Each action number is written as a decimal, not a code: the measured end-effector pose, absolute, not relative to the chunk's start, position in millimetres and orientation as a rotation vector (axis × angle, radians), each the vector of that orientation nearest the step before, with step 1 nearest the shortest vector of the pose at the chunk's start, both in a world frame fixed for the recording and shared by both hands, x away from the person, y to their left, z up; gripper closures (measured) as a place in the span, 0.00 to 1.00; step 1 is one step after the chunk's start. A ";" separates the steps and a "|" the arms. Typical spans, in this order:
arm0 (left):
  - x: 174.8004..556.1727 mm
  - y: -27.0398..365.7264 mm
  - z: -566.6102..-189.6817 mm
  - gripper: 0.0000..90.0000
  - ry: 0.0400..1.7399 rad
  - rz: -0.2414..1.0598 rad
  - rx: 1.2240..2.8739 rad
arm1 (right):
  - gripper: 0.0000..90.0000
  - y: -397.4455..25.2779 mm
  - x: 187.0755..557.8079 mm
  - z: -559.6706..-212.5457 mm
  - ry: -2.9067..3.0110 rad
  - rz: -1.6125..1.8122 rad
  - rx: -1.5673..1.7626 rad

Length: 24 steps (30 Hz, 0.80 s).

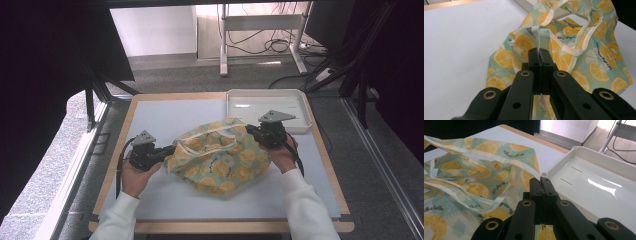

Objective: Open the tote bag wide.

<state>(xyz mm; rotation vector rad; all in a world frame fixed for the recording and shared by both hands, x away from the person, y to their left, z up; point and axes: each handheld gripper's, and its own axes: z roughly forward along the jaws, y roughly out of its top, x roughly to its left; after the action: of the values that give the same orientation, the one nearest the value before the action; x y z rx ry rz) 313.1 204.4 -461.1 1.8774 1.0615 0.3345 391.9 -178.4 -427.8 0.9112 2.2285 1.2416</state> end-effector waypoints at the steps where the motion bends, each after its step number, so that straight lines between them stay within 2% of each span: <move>1: 313.0 204.6 -460.9 1.00 1.061 0.335 1.877 | 0.98 -178.9 391.0 -426.9 2.227 1.241 0.911; 13: 310.5 205.4 -457.5 1.00 1.050 0.342 1.871 | 0.98 -183.3 374.7 -416.0 2.209 1.283 0.874; 24: 306.3 203.5 -454.6 1.00 1.029 0.336 1.872 | 0.98 -191.9 356.6 -422.3 2.208 1.343 0.879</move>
<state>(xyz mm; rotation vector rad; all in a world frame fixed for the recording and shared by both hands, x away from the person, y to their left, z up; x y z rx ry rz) 306.3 203.5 -454.6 1.8725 1.0292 0.3356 356.6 -191.9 -422.3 0.8794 2.2076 1.3434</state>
